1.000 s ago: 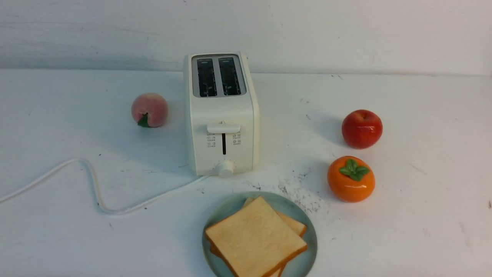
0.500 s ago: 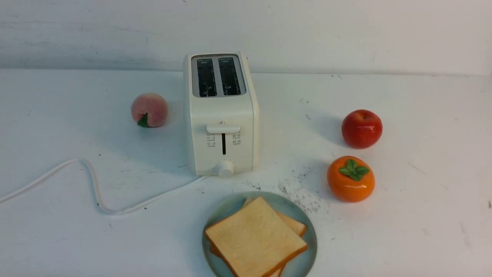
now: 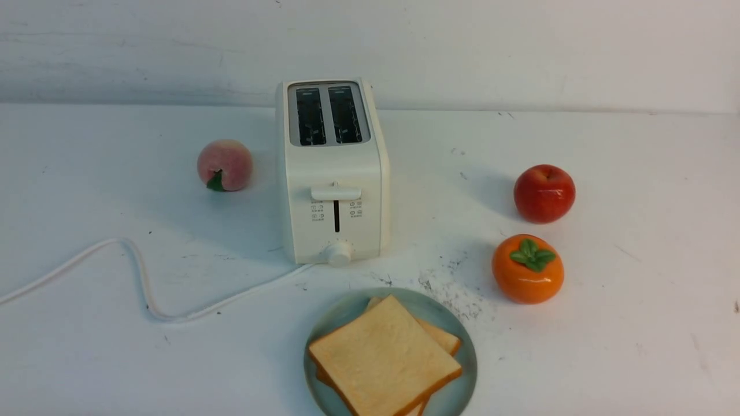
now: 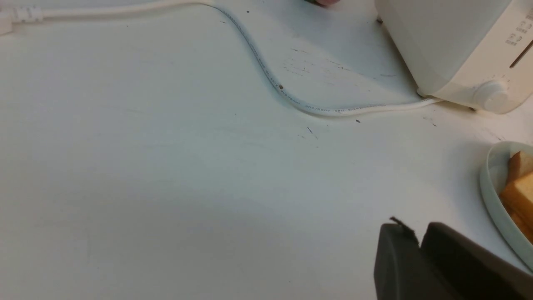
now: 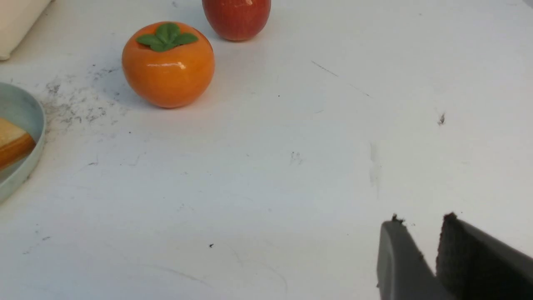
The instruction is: Take toasted bread from bread machine on white table place on plate.
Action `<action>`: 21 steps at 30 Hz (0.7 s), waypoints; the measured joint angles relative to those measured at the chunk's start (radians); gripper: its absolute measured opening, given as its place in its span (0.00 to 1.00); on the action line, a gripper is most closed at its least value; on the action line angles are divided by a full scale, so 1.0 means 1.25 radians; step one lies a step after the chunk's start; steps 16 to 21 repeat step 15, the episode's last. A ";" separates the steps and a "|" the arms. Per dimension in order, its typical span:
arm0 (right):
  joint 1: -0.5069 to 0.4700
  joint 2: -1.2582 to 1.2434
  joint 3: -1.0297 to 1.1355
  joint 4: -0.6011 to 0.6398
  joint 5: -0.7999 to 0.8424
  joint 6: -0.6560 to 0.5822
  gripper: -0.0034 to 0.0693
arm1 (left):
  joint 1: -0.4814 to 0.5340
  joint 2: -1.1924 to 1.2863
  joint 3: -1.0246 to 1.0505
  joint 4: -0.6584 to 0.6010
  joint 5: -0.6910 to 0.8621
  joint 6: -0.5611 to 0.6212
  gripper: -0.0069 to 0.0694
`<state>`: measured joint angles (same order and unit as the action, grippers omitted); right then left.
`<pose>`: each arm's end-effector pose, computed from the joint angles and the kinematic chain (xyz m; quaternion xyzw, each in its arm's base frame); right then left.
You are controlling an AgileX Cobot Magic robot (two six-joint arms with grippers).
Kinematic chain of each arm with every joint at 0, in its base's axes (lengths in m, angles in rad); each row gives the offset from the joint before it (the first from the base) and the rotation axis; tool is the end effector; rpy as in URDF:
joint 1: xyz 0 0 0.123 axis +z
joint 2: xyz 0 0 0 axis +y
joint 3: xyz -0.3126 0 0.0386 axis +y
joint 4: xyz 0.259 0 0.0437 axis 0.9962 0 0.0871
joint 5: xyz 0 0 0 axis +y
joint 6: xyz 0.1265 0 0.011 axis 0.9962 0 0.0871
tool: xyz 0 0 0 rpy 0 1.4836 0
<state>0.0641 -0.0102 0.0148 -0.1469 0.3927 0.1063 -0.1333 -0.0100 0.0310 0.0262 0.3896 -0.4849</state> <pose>0.0674 -0.0028 0.1626 -0.0212 0.8063 -0.0124 0.5910 0.0668 -0.0077 0.1563 -0.1351 0.8004 -0.1671 0.5597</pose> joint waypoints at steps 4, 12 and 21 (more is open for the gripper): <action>0.000 0.000 0.000 0.000 0.000 0.000 0.27 | 0.000 0.000 0.000 0.000 0.000 0.000 0.20; 0.000 0.000 0.000 0.000 0.000 0.000 0.27 | 0.000 0.000 0.000 0.000 0.000 0.000 0.21; 0.000 0.000 0.000 0.000 0.000 0.000 0.27 | 0.000 0.000 0.000 0.000 0.000 0.000 0.21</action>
